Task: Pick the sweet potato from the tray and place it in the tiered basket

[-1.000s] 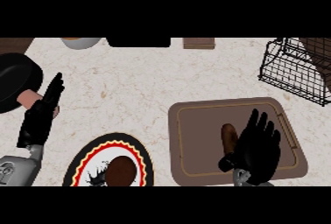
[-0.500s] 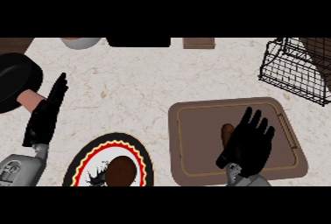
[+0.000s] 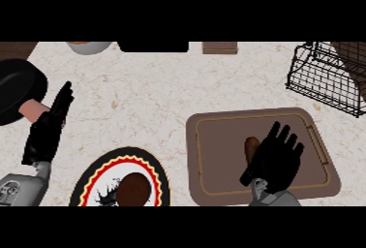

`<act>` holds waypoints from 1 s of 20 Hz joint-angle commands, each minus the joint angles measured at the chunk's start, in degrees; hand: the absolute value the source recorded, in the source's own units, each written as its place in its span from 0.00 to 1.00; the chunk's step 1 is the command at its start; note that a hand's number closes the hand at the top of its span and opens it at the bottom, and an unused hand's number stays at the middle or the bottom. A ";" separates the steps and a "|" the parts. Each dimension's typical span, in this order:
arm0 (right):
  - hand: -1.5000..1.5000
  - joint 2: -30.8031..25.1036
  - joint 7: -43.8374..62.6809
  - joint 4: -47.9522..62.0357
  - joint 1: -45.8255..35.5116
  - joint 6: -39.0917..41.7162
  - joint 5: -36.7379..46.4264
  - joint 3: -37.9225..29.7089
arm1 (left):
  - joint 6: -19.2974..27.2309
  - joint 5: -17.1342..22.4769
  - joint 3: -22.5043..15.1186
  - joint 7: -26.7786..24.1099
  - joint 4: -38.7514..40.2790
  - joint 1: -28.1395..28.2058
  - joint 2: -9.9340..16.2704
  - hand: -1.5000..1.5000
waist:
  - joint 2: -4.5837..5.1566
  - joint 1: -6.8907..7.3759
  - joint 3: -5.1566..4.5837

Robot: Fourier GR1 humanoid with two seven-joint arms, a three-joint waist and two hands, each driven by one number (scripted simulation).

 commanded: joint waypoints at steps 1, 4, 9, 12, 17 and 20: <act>0.00 0.74 13.81 1.48 0.15 0.41 -0.40 0.36 | -0.05 -0.18 0.80 0.41 -1.51 0.83 0.38 0.50 | -0.06 -0.12 0.03; 0.00 0.74 13.82 2.90 -3.21 1.20 -1.61 -0.01 | -1.26 0.02 1.28 -0.70 0.87 0.09 0.28 0.50 | 0.12 -0.14 -0.02; 0.00 0.74 13.81 6.19 -1.58 -2.80 -2.42 0.28 | -0.81 -0.47 1.64 -3.20 1.02 1.87 -1.19 0.50 | 0.05 -0.08 0.02; 0.00 0.74 13.82 7.88 -5.01 -1.59 -4.81 -1.42 | -0.73 -1.77 1.13 -0.35 3.49 -2.73 -1.88 0.50 | 0.19 -0.47 0.04; 0.00 0.73 13.42 9.72 -2.07 -4.57 -6.28 0.06 | -0.04 -2.91 1.30 -0.65 1.86 -1.09 -2.32 0.50 | 0.03 -0.41 0.04; 1.00 0.73 10.89 15.76 -4.47 -6.52 -9.62 -3.49 | -1.35 -2.52 1.53 2.19 -0.57 -1.65 -1.12 0.50 | 0.13 0.31 0.10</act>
